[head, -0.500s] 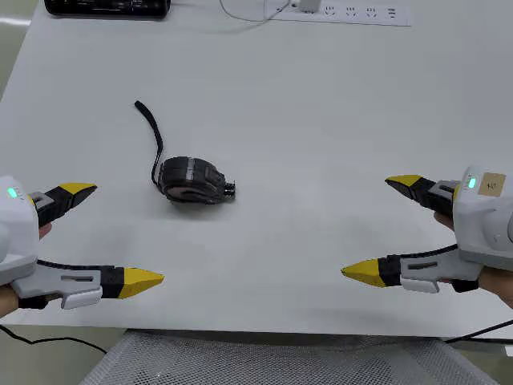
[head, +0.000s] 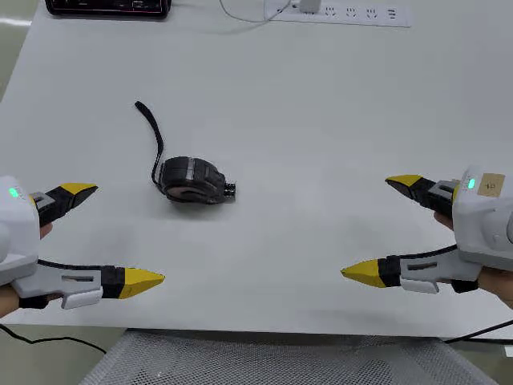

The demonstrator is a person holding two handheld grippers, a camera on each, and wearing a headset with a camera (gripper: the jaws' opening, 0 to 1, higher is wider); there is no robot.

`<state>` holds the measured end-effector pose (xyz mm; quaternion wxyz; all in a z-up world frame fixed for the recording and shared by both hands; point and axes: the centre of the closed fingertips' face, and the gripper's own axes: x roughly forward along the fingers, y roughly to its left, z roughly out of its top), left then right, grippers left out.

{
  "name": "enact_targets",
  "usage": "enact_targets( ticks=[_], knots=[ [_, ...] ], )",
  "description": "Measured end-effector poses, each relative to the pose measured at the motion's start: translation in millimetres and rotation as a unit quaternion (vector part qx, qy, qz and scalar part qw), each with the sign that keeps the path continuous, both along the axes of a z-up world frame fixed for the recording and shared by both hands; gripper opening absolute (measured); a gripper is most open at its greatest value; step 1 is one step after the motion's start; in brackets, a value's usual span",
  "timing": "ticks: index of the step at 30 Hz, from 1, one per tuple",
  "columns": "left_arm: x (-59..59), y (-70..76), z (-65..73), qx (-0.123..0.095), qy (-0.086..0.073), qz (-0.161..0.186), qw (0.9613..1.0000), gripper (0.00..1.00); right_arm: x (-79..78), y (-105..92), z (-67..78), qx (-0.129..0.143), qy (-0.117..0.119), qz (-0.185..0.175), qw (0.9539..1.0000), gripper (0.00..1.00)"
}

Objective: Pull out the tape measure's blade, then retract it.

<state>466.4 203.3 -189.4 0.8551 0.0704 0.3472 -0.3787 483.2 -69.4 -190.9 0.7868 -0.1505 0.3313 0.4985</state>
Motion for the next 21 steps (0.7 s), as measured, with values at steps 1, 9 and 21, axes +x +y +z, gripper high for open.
enact_targets(
  ticks=[1,9,21],
  knots=[
    [0.0,0.2,0.0,0.000,0.000,0.000,1.0000,0.99,0.0,0.4,0.3,0.001,0.000,0.000,1.0000,0.90],
    [0.9,2.4,-1.0,0.000,0.005,0.009,0.9999,0.99,0.5,1.3,1.6,0.003,0.001,-0.001,1.0000,0.89],
    [1.6,0.2,1.4,-0.004,0.005,0.010,0.9999,0.99,1.5,1.0,3.0,0.005,0.001,-0.004,1.0000,0.84]
  ],
)
